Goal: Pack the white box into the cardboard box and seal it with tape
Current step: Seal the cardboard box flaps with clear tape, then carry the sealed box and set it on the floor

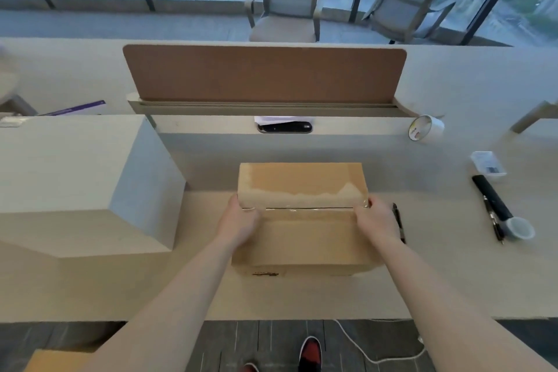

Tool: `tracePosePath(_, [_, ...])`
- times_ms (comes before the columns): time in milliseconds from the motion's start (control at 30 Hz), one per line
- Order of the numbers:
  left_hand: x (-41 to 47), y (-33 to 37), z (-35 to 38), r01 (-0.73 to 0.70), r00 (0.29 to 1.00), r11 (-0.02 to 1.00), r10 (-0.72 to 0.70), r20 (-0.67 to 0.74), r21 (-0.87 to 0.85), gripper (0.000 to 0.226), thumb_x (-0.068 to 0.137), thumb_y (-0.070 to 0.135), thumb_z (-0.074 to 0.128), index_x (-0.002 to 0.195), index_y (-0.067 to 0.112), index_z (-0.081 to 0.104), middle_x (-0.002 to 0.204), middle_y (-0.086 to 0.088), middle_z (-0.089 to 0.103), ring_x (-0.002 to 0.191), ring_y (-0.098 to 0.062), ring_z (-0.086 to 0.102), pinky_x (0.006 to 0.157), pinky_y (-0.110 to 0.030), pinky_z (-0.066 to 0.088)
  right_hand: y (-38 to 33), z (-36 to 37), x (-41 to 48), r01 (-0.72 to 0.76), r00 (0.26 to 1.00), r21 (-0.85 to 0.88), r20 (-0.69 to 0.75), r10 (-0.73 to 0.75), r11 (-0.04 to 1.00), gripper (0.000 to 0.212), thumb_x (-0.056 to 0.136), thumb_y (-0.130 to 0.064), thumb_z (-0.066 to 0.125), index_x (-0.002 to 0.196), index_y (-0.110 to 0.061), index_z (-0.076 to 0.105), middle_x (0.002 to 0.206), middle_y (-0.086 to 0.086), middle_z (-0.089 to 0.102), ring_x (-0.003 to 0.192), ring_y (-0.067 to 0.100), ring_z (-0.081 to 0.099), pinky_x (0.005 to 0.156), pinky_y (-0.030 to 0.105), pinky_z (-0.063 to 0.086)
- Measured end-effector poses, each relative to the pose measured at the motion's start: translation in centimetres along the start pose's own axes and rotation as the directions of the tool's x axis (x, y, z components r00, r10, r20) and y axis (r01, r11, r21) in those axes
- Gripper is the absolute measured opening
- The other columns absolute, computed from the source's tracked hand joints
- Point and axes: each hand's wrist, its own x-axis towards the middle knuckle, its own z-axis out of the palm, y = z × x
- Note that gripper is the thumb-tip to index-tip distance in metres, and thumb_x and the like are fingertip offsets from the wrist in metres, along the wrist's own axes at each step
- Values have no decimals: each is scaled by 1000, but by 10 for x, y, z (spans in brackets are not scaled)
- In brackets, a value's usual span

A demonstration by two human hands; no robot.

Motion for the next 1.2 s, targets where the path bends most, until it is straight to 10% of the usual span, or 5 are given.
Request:
tracePosePath(467, [8, -1, 7, 115, 993, 976, -117, 0, -184, 49, 90, 12, 68, 132, 17, 45, 123, -3, 61, 108, -23, 59, 95, -35, 46, 8, 3, 20, -109, 972, 236, 228, 55, 966, 36, 94, -37, 61, 126, -22, 53, 121, 0, 62, 115, 27, 58, 98, 38, 44])
tracePosePath(700, [4, 40, -17, 5, 999, 994, -1, 39, -107, 49, 83, 24, 76, 126, 19, 52, 118, 0, 65, 106, -23, 61, 98, -43, 48, -1, -22, -16, -142, 986, 406, 136, 94, 903, 35, 88, -34, 71, 110, -13, 53, 108, 3, 62, 96, 22, 58, 75, 33, 45])
tracePosePath(867, [-14, 82, -27, -89, 991, 996, 90, 104, -14, 49, 79, 39, 76, 113, 16, 50, 113, -4, 63, 102, -27, 61, 93, -43, 49, 8, -57, -64, -116, 990, 462, -15, 138, 879, 65, 58, -60, 74, 108, -23, 56, 110, 0, 67, 101, 25, 64, 94, 46, 52])
tracePosePath(1200, [-122, 104, 45, -353, 822, 934, 287, 492, 46, 42, 91, 32, 67, 123, 13, 48, 112, -6, 61, 95, -24, 59, 71, -36, 49, 103, -109, -244, -186, 856, 669, -249, 453, 719, 47, 87, -44, 69, 124, -20, 53, 117, 0, 62, 103, 22, 60, 91, 42, 49])
